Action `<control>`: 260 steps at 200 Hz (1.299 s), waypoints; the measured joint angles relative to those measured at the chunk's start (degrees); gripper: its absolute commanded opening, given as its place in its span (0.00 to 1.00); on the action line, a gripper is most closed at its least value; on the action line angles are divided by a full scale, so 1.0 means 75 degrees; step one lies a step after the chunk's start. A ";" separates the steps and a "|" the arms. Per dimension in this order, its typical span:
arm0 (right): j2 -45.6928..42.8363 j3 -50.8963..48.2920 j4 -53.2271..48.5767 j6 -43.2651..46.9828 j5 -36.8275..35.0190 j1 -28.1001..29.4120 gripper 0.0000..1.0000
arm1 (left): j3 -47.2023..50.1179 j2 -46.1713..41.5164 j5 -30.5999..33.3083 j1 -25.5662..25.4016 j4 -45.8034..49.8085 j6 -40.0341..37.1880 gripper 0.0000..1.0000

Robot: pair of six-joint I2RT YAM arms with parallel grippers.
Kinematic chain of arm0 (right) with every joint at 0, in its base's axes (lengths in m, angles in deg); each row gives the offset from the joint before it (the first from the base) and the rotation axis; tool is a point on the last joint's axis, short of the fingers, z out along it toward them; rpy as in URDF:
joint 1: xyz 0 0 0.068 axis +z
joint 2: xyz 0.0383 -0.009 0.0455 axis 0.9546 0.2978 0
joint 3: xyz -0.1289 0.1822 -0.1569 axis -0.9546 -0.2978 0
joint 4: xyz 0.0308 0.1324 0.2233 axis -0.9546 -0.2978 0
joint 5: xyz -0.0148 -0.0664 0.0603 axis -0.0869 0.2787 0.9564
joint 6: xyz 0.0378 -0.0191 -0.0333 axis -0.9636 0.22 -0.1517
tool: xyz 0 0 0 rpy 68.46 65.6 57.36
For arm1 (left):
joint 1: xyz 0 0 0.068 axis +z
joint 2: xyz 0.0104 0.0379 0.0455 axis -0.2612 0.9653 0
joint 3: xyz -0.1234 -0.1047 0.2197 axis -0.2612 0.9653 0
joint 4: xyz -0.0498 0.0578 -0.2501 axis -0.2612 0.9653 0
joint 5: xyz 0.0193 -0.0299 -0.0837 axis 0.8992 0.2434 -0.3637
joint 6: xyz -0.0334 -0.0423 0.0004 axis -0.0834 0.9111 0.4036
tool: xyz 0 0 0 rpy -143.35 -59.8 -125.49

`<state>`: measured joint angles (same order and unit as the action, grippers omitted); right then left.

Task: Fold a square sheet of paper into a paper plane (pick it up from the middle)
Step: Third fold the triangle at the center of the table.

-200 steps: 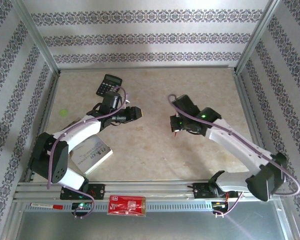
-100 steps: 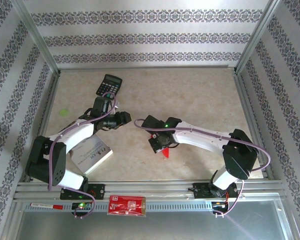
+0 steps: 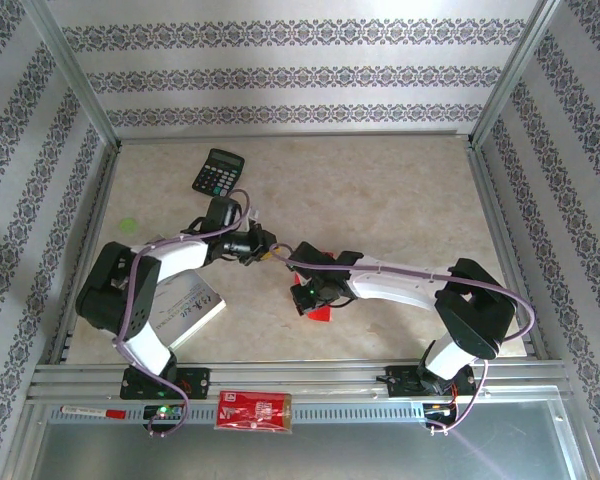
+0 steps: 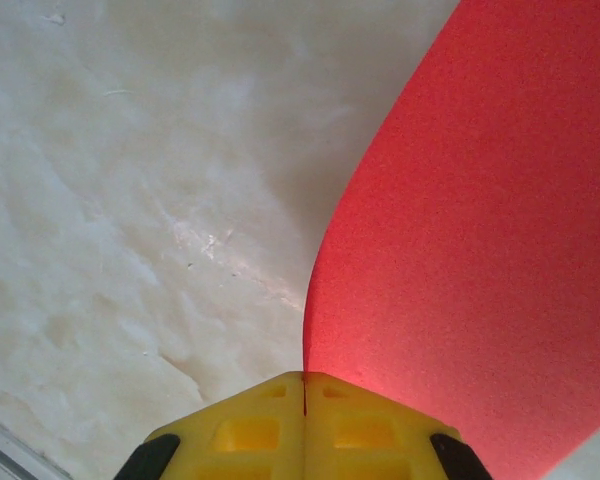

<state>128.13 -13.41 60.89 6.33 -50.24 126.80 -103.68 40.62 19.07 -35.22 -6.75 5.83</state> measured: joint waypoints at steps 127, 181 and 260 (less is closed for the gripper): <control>0.0000 -0.0306 0.1061 0.0055 0.0898 -0.0099 0.05 | -0.1585 0.2122 -0.0079 -0.0810 0.0530 -0.0557 0.05; 0.0000 -0.0423 0.1236 0.0216 0.1309 -0.0408 0.12 | -0.1658 0.2273 0.0111 -0.0810 0.1017 -0.1113 0.04; 0.0003 -0.0667 0.1693 0.0198 0.1553 -0.0455 0.08 | -0.1658 0.2273 0.0117 -0.0810 0.1037 -0.1276 0.02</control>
<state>128.16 -18.42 73.59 7.82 -38.59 123.39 -116.11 57.67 19.94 -41.30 1.03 -3.74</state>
